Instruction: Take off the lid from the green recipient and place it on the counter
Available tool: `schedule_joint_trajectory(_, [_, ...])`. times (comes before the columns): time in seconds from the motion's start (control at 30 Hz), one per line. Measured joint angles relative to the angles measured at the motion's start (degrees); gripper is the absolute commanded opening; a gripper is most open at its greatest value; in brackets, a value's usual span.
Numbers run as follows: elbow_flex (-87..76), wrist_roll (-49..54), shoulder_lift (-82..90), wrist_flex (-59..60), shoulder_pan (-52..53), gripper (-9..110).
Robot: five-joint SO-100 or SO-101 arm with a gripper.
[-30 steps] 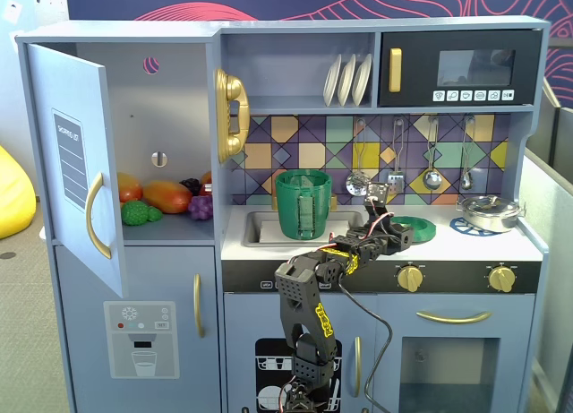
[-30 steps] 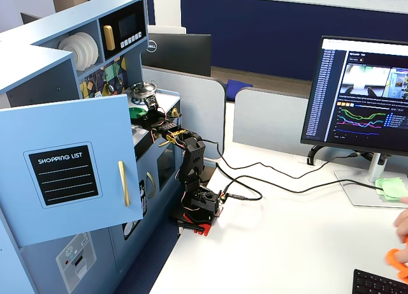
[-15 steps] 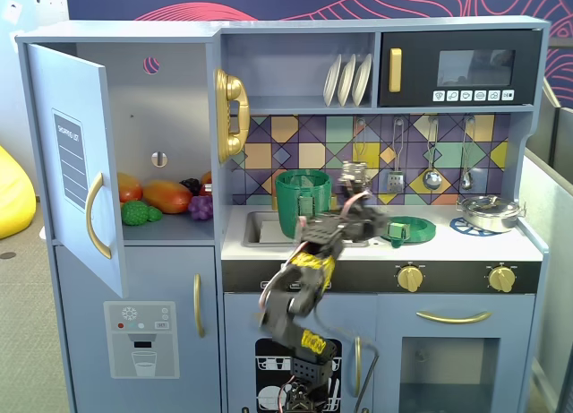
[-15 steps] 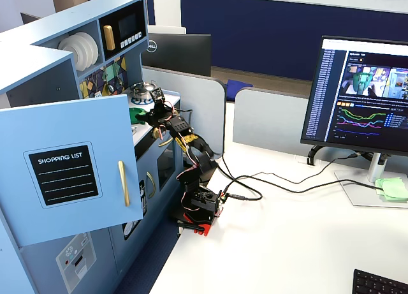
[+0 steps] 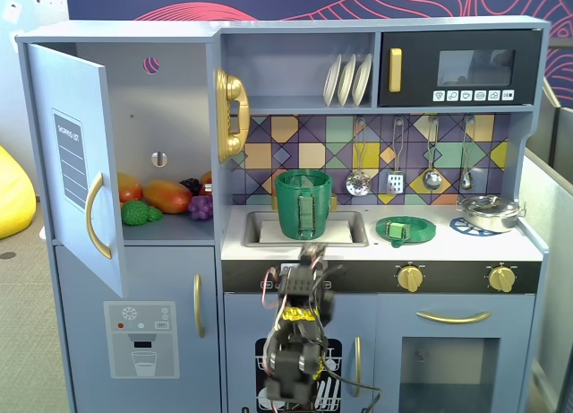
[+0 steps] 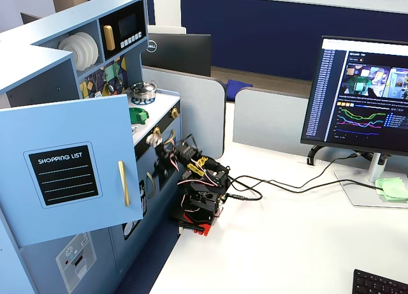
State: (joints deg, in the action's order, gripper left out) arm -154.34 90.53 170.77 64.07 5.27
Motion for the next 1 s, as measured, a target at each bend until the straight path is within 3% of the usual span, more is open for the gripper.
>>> schedule_joint_trajectory(0.37, [-16.70,1.14,10.72,7.56,-2.90,0])
schedule_joint_trajectory(0.53, [-17.23,2.02,11.25,13.27,-2.64,0])
schedule_joint_trajectory(1.0, [-16.70,-0.35,11.69,13.80,-2.37,1])
